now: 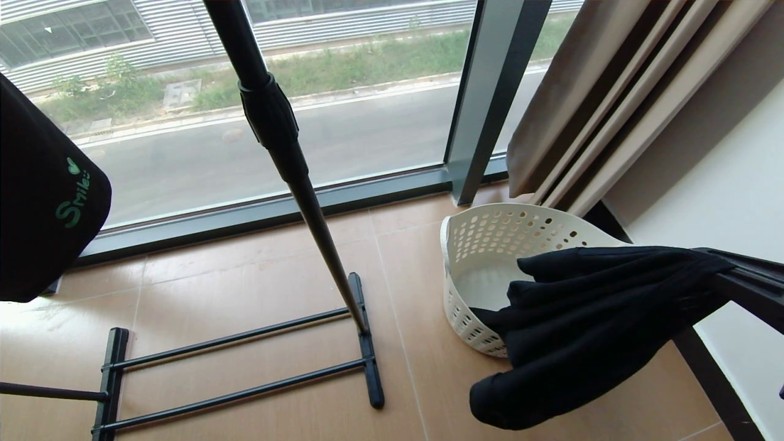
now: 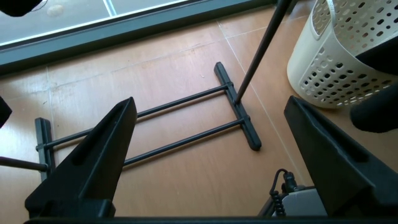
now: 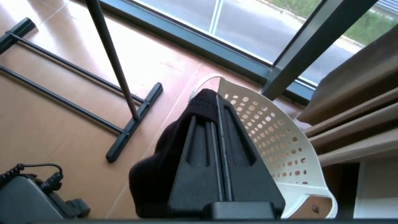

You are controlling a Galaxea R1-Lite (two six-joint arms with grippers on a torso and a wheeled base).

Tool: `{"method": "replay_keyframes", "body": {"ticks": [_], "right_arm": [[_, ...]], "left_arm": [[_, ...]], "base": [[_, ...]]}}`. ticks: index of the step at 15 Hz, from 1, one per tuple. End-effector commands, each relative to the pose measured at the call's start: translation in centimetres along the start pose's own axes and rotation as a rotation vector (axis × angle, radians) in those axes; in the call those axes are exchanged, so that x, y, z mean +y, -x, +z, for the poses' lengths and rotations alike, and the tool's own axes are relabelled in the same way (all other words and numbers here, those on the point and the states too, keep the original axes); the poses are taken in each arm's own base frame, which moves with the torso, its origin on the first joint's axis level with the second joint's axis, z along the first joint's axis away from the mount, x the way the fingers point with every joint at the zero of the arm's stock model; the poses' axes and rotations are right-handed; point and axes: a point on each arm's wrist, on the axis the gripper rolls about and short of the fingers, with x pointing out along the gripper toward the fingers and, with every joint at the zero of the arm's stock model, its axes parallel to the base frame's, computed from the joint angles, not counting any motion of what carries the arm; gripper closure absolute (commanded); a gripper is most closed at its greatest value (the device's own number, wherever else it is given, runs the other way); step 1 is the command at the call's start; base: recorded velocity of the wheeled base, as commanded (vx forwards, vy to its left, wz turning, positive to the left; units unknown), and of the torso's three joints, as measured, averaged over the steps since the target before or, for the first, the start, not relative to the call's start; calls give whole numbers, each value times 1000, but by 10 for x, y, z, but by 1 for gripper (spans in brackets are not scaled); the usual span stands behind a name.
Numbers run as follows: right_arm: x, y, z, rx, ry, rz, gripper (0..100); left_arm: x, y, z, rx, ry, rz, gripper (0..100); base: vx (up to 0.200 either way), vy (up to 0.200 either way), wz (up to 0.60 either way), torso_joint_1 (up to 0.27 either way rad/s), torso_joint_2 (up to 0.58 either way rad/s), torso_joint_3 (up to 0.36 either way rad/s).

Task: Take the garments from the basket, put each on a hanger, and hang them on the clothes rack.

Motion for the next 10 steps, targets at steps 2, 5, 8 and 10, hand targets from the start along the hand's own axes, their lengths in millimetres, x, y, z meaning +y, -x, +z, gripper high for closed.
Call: {"method": "replay_keyframes", "body": {"ticks": [2, 5, 8, 10], "right_arm": [[-1, 3, 2, -14, 0, -5, 100], [0, 2, 1, -10, 0, -2, 100], [1, -1, -2, 8, 2, 7, 100], [1, -1, -2, 4, 1, 5, 100]], "left_arm": [[0, 0, 0, 0, -1, -2, 0], [0, 0, 0, -1, -1, -2, 0], [0, 0, 0, -1, 1, -2, 0], [0, 0, 0, 0, 1, -2, 0]], "base": [[0, 0, 0, 0, 0, 0], [0, 0, 0, 0, 0, 0], [0, 0, 0, 2, 0, 54], [0, 0, 0, 2, 2, 163]]}}
